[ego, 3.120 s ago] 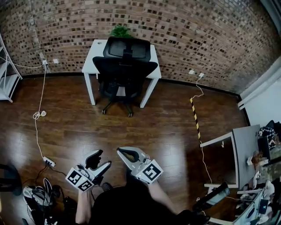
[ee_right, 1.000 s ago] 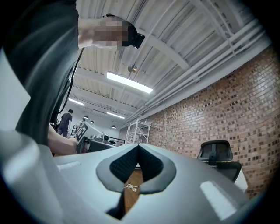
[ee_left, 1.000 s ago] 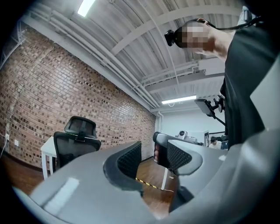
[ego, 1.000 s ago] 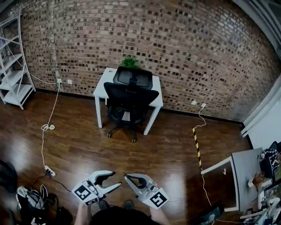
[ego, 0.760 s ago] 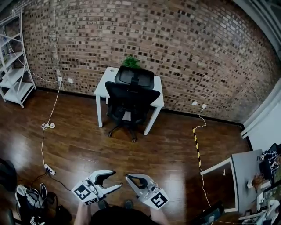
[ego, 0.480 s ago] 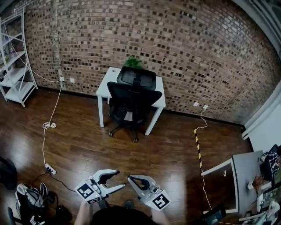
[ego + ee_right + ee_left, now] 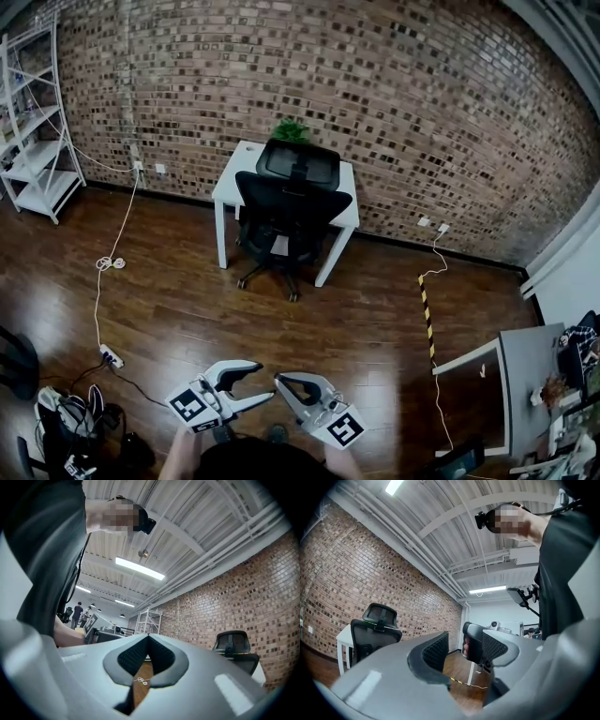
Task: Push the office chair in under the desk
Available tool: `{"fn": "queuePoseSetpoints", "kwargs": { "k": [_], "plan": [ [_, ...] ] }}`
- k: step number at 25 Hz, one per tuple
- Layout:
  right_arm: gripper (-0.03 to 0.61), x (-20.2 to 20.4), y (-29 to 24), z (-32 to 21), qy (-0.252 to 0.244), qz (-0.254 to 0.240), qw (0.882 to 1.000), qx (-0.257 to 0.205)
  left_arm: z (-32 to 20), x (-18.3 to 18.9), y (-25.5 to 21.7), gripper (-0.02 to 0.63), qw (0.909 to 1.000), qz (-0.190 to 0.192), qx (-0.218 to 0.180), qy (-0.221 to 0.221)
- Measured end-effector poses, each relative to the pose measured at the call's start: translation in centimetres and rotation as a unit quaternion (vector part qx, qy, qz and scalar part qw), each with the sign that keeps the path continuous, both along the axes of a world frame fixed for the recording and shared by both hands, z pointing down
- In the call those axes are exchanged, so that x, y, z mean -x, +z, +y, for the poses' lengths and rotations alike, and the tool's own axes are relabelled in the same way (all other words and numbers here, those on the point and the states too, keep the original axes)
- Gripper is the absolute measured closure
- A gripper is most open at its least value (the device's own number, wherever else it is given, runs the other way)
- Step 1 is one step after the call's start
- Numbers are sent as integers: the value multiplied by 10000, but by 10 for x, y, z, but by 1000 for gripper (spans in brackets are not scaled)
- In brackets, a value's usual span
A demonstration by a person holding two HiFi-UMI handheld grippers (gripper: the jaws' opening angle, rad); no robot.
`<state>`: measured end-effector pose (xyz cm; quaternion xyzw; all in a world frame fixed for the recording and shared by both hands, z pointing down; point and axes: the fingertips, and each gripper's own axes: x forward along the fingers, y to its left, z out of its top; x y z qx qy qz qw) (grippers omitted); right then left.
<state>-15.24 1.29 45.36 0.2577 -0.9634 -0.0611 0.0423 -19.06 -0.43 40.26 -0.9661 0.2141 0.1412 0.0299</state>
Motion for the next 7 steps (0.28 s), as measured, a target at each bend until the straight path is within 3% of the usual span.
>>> {"fn": "queuePoseSetpoints", "kwargs": {
  "k": [7],
  "plan": [
    [566, -2, 8, 8, -32, 14, 10000, -38, 8, 5, 8, 196, 10000, 5, 14, -93]
  ]
}}
